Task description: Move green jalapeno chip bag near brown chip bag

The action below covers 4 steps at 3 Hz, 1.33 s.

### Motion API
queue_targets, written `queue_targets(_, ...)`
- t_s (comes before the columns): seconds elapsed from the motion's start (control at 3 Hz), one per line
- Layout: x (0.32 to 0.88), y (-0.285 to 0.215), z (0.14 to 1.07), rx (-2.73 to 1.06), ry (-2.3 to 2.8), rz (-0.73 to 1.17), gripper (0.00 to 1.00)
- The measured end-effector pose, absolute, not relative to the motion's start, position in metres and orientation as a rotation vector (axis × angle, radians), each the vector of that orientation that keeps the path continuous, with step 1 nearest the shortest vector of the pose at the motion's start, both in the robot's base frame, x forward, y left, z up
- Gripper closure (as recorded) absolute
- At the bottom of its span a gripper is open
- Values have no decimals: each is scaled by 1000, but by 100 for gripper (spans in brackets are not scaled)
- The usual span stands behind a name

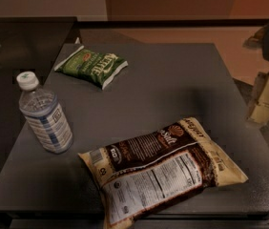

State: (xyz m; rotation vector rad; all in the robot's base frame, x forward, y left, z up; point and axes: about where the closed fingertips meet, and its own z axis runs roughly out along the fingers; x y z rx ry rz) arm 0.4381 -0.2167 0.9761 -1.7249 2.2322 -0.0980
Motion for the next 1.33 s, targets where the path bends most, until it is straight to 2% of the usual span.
queue_targets(0.67, 446, -210, 975, -1717, 2209, -63, 0)
queue_targets(1.33, 486, -172, 957, -1722, 2130, 58, 0)
